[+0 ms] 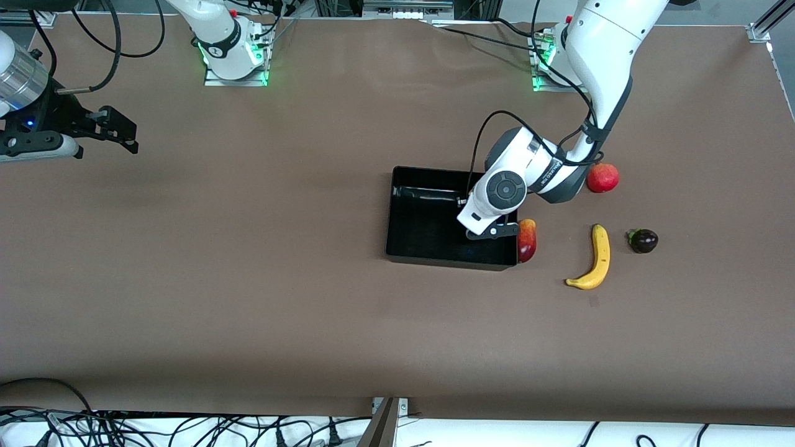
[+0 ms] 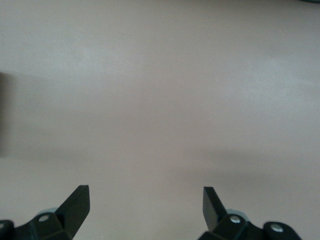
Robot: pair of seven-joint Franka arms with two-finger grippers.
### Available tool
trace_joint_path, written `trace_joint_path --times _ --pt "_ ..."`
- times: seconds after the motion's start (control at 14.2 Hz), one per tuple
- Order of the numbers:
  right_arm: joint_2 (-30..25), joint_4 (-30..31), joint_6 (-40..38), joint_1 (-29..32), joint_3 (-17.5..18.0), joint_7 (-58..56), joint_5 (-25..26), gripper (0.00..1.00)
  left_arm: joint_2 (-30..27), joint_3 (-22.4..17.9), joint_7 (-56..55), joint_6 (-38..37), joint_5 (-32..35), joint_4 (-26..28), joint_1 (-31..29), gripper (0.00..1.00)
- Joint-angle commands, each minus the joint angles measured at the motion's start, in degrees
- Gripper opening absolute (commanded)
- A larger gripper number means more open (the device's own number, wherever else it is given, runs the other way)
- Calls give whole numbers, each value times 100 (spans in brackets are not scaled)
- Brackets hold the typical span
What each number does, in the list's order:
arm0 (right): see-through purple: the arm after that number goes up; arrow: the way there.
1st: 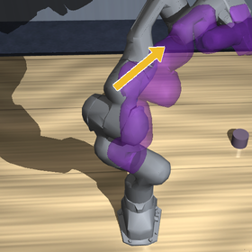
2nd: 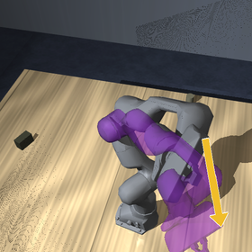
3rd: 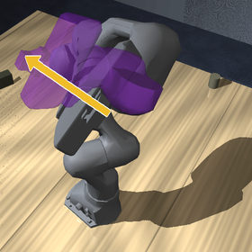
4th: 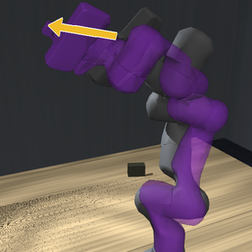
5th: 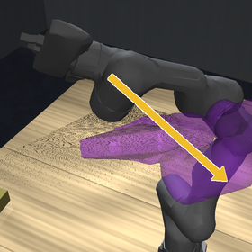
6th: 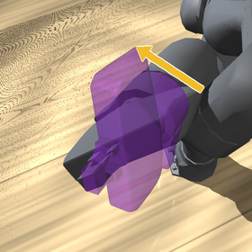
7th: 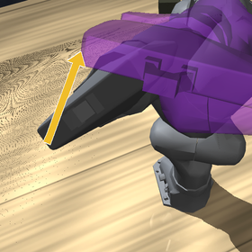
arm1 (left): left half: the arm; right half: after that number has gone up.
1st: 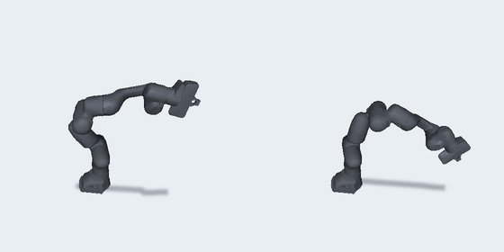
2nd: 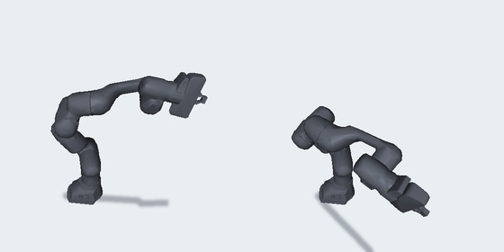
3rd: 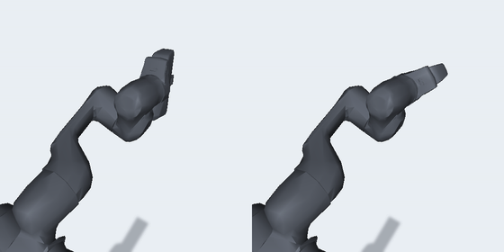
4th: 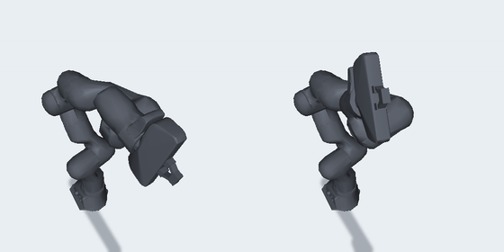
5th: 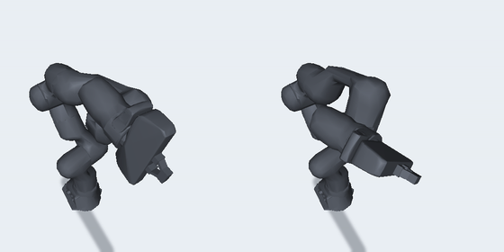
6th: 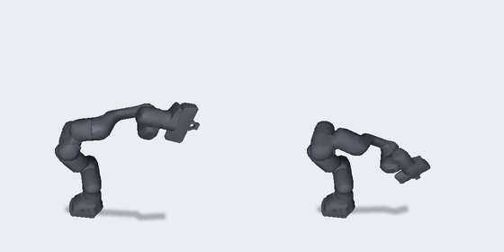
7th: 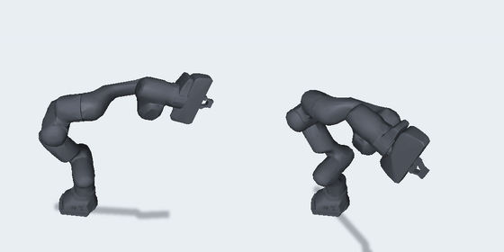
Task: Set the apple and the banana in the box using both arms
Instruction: 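Reach down and grasp the yellow banana with the left gripper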
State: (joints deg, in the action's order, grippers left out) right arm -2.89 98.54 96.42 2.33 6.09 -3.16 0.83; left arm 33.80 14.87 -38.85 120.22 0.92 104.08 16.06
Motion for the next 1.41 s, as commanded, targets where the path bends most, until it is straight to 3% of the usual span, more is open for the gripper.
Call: trace_joint_path --times 0.0,0.14,0.28,0.35,0.56,0.77,0.98,1.19,1.34 --pt "87 -124 -35 66 68 8 40 100 -223 7 -96 -87 119 -115 2 100" --pt "87 -124 -53 57 94 -1 49 100 -399 -37 -70 -995 84 -718 -24 100" --pt "87 -107 -62 57 94 -27 66 100 -409 -264 78 -2147 180 -1675 -112 100" --pt "96 -72 -62 57 85 -10 84 100 -383 -361 375 -2431 294 -2011 -225 100" --pt "96 -98 -36 75 77 8 75 100 -234 -388 2052 -2416 531 -2128 -909 100" --pt "201 -107 34 22 94 8 5 100 82 -389 3835 -1593 1190 -2085 -1631 100" --pt "140 -115 -27 -13 112 -9 -22 100 512 -397 4832 -854 1218 -2015 -2018 100" --pt "140 -115 35 -13 112 -9 -22 100 883 -397 5439 401 1436 -1358 -2309 100" --pt "140 -115 -27 -13 103 -9 -22 100 883 -397 5476 748 1666 -1066 -2424 45"
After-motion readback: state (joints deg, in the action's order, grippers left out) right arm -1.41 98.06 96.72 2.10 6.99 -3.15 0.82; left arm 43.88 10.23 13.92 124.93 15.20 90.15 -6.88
